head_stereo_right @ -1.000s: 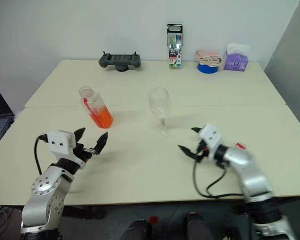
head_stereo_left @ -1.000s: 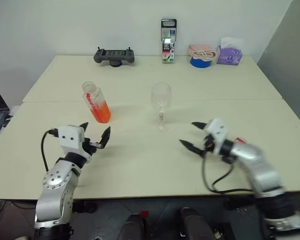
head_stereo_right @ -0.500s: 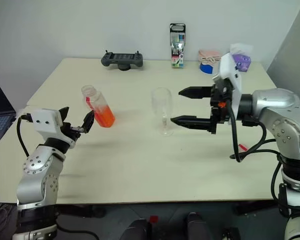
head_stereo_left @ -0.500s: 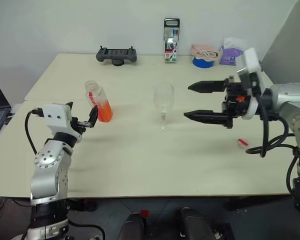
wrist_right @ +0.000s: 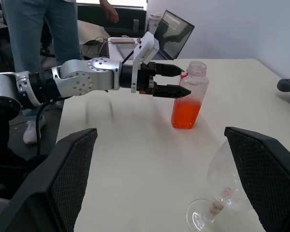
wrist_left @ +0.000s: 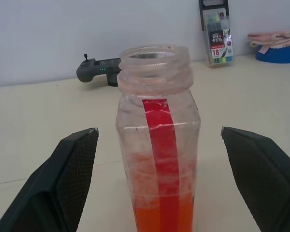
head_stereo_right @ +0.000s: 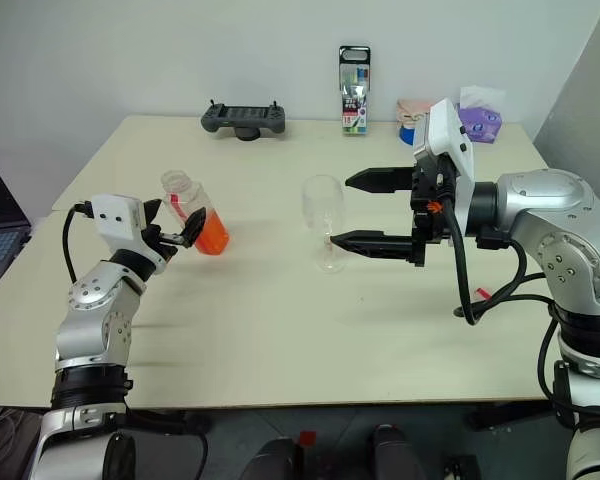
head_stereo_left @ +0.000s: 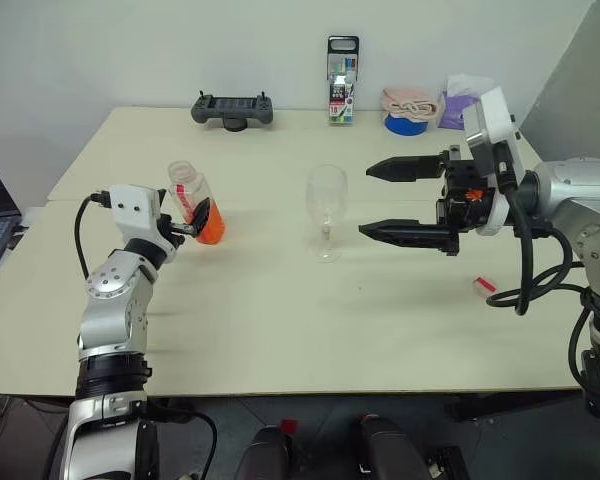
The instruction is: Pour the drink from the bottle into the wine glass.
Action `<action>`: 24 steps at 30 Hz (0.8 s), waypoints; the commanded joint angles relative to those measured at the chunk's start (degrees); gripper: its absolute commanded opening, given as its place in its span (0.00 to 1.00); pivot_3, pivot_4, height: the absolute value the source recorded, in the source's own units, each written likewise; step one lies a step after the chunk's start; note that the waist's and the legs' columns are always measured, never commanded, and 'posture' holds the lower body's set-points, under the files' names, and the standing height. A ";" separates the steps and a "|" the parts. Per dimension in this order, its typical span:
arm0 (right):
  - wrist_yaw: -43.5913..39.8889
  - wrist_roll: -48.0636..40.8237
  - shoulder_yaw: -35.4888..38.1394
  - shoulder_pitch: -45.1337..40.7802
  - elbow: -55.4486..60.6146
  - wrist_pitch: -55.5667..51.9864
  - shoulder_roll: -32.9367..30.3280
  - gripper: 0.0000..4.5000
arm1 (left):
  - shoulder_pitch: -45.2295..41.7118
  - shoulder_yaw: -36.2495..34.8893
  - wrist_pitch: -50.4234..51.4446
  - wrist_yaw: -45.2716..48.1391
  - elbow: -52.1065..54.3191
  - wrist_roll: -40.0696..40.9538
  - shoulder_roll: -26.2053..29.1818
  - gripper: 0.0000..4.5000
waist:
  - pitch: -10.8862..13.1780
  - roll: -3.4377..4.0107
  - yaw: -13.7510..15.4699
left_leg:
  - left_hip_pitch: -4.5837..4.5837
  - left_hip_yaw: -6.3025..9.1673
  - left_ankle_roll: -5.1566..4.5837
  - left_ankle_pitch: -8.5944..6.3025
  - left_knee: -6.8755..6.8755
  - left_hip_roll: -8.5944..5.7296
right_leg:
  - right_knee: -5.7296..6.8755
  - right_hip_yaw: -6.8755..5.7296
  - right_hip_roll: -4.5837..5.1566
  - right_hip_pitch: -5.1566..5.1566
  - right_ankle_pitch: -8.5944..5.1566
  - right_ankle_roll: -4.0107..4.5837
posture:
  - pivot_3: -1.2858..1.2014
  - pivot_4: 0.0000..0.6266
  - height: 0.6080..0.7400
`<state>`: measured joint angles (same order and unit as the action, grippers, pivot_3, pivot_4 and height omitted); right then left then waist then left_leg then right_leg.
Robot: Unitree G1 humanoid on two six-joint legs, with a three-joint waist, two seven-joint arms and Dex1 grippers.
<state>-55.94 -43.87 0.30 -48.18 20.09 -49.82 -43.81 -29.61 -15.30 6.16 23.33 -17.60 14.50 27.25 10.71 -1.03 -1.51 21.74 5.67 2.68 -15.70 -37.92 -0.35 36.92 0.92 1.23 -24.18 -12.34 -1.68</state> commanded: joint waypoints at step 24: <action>7.78 1.22 3.44 5.46 6.88 -2.28 -2.04 1.00 | -14.26 2.58 -15.57 2.38 -18.95 -2.78 -1.20 0.42 | 0.02 -0.03 0.05 | 0.05 0.08 0.00 0.00 0.00 0.00 | 0.02 -0.06 0.01 -0.02 0.07 0.08 | 0.52 0.24 1.00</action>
<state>-49.87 -43.78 1.41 -43.78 25.36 -52.48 -44.85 -40.81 -13.11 -8.13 24.53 -39.13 12.08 24.83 10.73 -1.06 -1.46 21.81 5.76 2.68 -15.69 -37.93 -0.36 36.94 0.84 1.24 -24.19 -12.27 -1.61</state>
